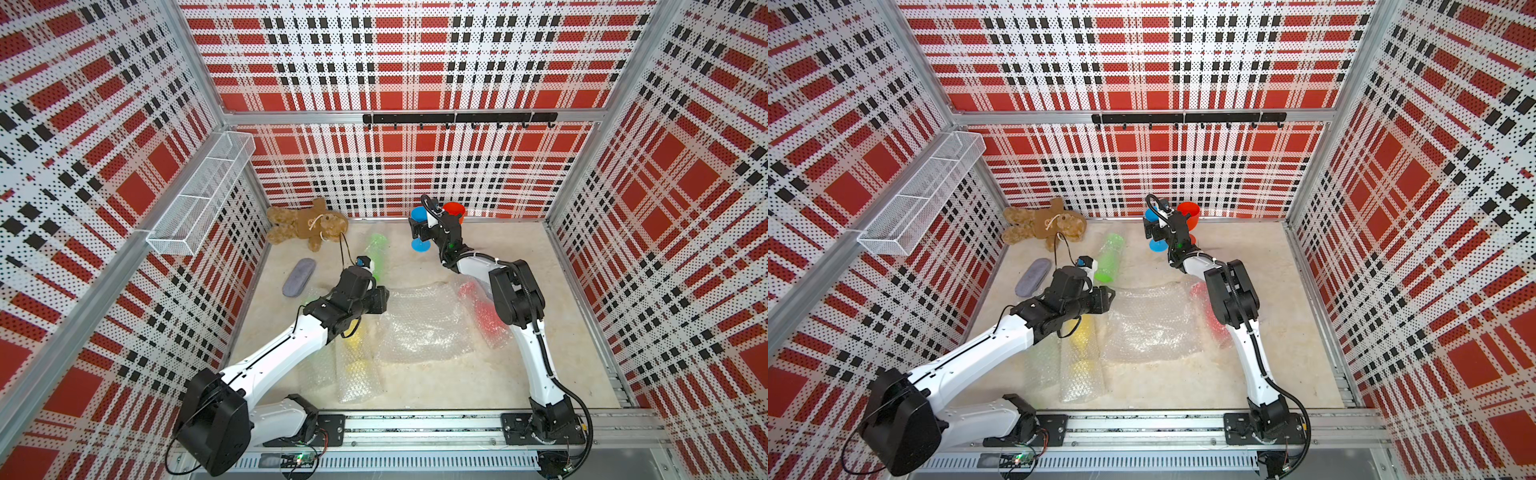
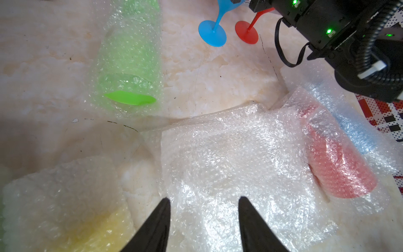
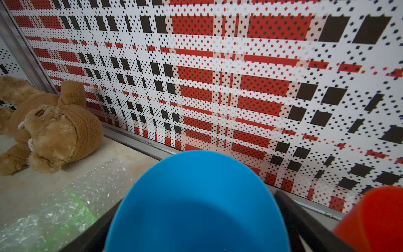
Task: Unpack wine glasses from bubble wrap
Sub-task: Place the wine glass at the center of the board.
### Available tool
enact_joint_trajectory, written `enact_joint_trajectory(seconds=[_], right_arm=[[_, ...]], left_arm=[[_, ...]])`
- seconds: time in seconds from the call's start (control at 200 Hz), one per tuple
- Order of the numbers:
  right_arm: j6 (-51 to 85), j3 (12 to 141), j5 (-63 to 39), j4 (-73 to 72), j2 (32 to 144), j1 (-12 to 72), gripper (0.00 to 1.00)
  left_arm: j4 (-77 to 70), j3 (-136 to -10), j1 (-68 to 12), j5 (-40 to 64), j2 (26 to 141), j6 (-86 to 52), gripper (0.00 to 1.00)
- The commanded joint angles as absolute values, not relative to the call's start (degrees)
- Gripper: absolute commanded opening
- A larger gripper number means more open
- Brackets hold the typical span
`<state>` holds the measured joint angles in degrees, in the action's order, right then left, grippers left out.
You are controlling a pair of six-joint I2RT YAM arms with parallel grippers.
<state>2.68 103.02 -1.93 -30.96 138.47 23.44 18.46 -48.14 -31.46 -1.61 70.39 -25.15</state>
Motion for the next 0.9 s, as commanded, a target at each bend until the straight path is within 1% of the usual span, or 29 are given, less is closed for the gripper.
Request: enact_joint_trajectory(seconds=[0.0,0.21,0.386,0.481,0.601,0.696,0.757,0.792,0.837,0.867,0.897], right_arm=[[2.65,102.51,-3.10,-32.59,133.66,23.05,0.99],[1.23,104.45,-3.34,-30.54,130.32,22.77,1.00],[1.16,103.52,-3.27,-29.70,123.59,22.56,1.00],[1.29,99.19,1.15,-29.13,117.17,23.82,1.00],[-4.19,93.49,11.22,-20.10,108.11,28.57,1.00],[-7.76,89.61,30.73,-13.34,102.07,34.60,1.00],[-4.74,88.80,37.84,-5.86,98.71,37.44,1.00],[-2.56,88.53,38.30,0.05,96.49,38.42,1.00],[0.38,87.05,34.30,6.01,93.17,39.20,1.00],[4.11,83.84,32.64,5.77,90.07,39.37,1.00],[7.41,78.48,29.90,2.53,86.31,39.33,1.00]], left_arm=[[17.26,-48.03,-30.87,-2.19,69.99,-24.18,0.53],[17.34,-47.93,-30.72,-3.19,69.81,-24.20,0.53],[17.56,-48.15,-30.34,-4.47,69.67,-24.26,0.53],[17.99,-48.37,-29.84,-6.44,69.52,-24.67,0.54],[19.32,-49.21,-29.19,-9.41,69.50,-25.44,0.57],[21.23,-50.64,-28.58,-11.08,69.62,-26.29,0.59],[22.16,-51.62,-27.81,-11.75,69.61,-27.08,0.62],[22.34,-52.01,-27.30,-11.62,69.52,-27.62,0.63],[22.67,-52.64,-26.30,-11.19,69.49,-28.38,0.64],[22.70,-52.91,-25.37,-10.41,69.48,-28.85,0.65],[22.76,-53.07,-24.26,-9.07,69.43,-29.31,0.66]])
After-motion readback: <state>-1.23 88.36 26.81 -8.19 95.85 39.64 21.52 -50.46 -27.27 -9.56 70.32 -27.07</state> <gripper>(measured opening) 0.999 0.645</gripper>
